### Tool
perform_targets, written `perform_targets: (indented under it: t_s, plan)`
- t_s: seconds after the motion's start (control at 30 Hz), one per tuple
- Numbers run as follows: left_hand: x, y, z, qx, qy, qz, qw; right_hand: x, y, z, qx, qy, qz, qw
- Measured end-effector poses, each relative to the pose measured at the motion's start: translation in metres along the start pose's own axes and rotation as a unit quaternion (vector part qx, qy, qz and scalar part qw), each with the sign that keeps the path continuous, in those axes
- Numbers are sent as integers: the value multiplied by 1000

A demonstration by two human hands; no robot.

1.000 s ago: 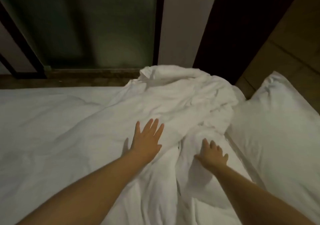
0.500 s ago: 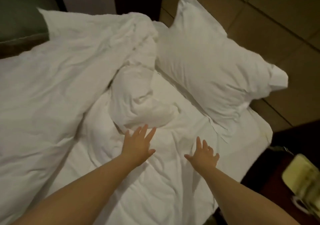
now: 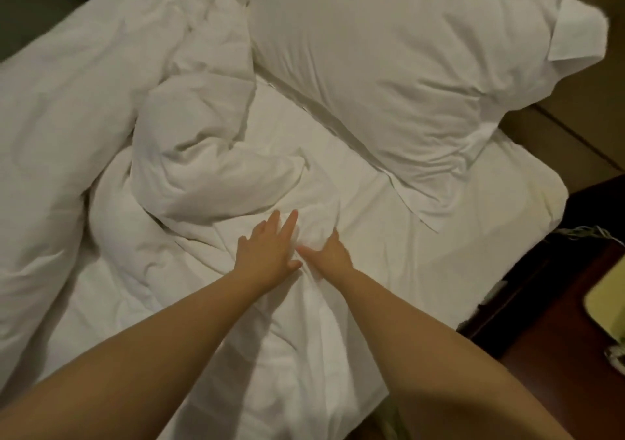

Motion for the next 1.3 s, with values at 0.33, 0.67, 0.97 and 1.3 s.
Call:
perform_targets:
  t_s: [0.33,0.67,0.97,1.3]
  plan:
    - [-85,36,-53,-31,105,107,988,-208,-146,13,-194,231,-35,953]
    - [-104,53,-47,-91,104,545,827,-213,-157,56,-192,81,-95,973]
    - [-77,0,-4,-121,2,324,938,-48,-112,126,-158,-156,45,974]
    - [-28,-23,137,6,-467,266,843,18,-67,103,151,-149,-184,960]
Point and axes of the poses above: each hand's wrist, its own z-axis away from the middle knuckle, its own x-axis out of the palm, y = z × x, the point moved 8 cm from there along -z, towards the middle knuckle, and after that the axes turned 7 degrees about x, right-handed, at the moved point
